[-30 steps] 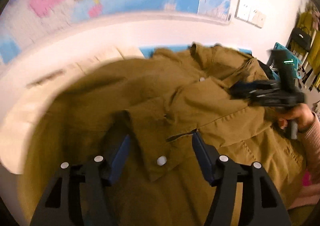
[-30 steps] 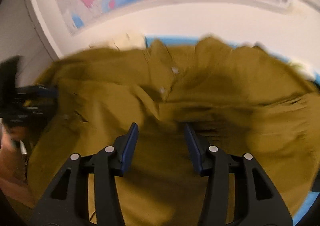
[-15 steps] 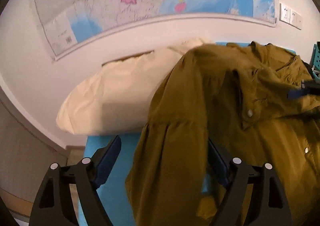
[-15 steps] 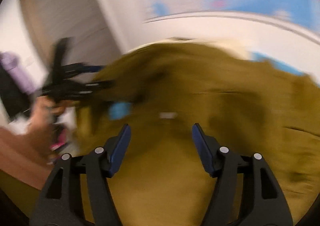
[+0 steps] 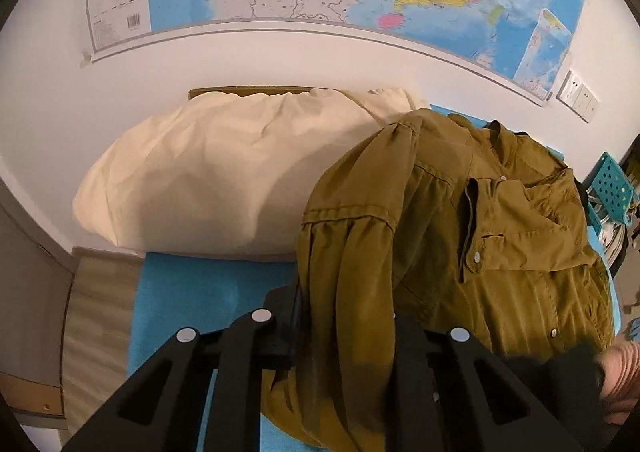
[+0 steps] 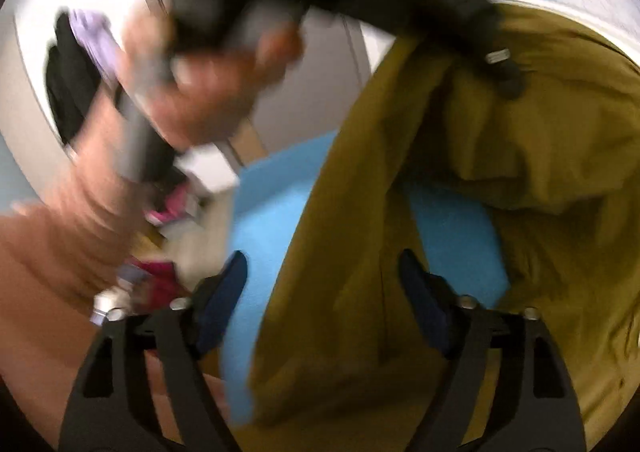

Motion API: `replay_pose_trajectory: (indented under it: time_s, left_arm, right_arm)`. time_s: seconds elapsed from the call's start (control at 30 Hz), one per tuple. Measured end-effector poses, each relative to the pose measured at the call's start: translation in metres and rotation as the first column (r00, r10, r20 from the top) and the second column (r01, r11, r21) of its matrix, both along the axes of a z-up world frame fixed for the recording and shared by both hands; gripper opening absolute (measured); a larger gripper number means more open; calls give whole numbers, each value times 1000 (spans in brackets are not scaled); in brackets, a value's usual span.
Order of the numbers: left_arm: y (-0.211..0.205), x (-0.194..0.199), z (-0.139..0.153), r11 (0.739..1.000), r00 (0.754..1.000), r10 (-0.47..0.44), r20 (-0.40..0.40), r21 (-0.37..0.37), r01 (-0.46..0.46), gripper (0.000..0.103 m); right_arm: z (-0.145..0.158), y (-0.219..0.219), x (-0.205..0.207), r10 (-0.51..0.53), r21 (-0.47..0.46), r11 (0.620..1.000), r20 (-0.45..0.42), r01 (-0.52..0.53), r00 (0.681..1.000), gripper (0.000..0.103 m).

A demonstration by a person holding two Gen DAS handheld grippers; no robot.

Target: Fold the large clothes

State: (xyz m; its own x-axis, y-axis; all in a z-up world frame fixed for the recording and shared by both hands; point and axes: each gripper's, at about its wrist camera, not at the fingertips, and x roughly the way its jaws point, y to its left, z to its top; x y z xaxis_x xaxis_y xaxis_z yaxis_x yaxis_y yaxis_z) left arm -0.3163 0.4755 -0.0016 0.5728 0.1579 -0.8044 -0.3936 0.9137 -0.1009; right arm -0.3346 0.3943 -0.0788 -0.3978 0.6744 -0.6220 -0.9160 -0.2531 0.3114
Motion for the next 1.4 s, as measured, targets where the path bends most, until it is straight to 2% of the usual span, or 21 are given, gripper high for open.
replay_pose_trajectory:
  time_s: [0.03, 0.07, 0.1, 0.2, 0.3, 0.37, 0.4, 0.47, 0.57, 0.67, 0.73, 0.8, 0.9, 0.97, 1.0, 1.03, 1.1, 1.2, 1.27, 1.37, 1.4]
  left_arm:
    - [1, 1, 1, 1000, 1000, -3, -6, -12, 3, 16]
    - [2, 1, 3, 1000, 1000, -3, -5, -23, 3, 16]
    - [4, -1, 9, 999, 1000, 2, 12, -43, -2, 22]
    - [13, -11, 36, 993, 991, -5, 137, -120, 21, 61]
    - [14, -26, 65, 984, 960, -30, 277, -162, 78, 69]
    - [6, -26, 75, 981, 946, -55, 320, -161, 111, 75]
    - [-3, -23, 77, 980, 940, -85, 331, -144, 140, 79]
    - [-35, -11, 80, 984, 930, -152, 334, -35, 174, 81]
    - [-72, 7, 84, 977, 920, -212, 328, 69, 200, 82]
    - [-93, 29, 79, 959, 899, -279, 338, 43, 281, 82]
    - [-105, 40, 74, 947, 889, -314, 334, 45, 318, 82]
    - [-110, 51, 71, 938, 878, -332, 344, 24, 346, 82]
    - [-124, 65, 67, 912, 849, -374, 373, -20, 411, 82]
    - [-137, 68, 64, 879, 799, -420, 431, -24, 476, 82]
    - [-144, 72, 59, 848, 767, -446, 461, -58, 528, 85]
    - [-150, 76, 55, 835, 760, -455, 463, -75, 545, 87]
    - [-160, 79, 49, 839, 752, -449, 482, -62, 541, 87]
    - [-162, 77, 48, 812, 699, -446, 558, -75, 578, 89]
    - [-160, 79, 46, 810, 703, -394, 591, -137, 570, 90]
    - [-154, 78, 53, 753, 651, -391, 650, -180, 633, 90]
    - [-149, 80, 53, 731, 647, -376, 663, -216, 647, 90]
  right_arm:
    - [2, 0, 1, 2, 2, 1000, -20, -2, 1000, 16]
    - [7, -3, 4, 5, 24, 1000, -32, -4, 999, 8]
    - [20, -12, 10, 15, 60, 998, -46, -12, 999, 7]
    - [67, -42, 35, 41, 139, 990, -108, -26, 993, 6]
    - [118, -89, 72, 12, 228, 974, -111, 13, 994, 6]
    - [147, -126, 103, -32, 257, 965, -107, 59, 994, 7]
    - [154, -139, 113, -45, 255, 965, -97, 69, 994, 7]
    - [169, -166, 133, -127, 238, 963, -21, 128, 992, 9]
    - [167, -182, 151, -175, 178, 969, 14, 169, 985, 10]
    - [139, -202, 164, -237, 120, 964, -25, 238, 971, 10]
    - [127, -207, 148, -270, 76, 960, -9, 270, 963, 10]
    - [98, -213, 152, -280, 27, 959, -70, 282, 958, 10]
    - [61, -222, 152, -291, -30, 957, -103, 289, 951, 11]
    - [48, -224, 147, -278, -47, 960, -133, 274, 951, 11]
    - [43, -224, 142, -279, -52, 960, -121, 274, 953, 11]
    - [40, -225, 138, -289, -49, 957, -110, 285, 951, 11]
    - [36, -225, 134, -296, -32, 955, -141, 295, 945, 11]
    - [35, -228, 133, -316, 11, 946, -194, 324, 929, 11]
    - [40, -231, 130, -317, 55, 940, -218, 336, 923, 11]
    - [45, -233, 134, -311, 92, 935, -259, 344, 915, 10]
    - [49, -235, 135, -319, 100, 930, -257, 353, 912, 10]
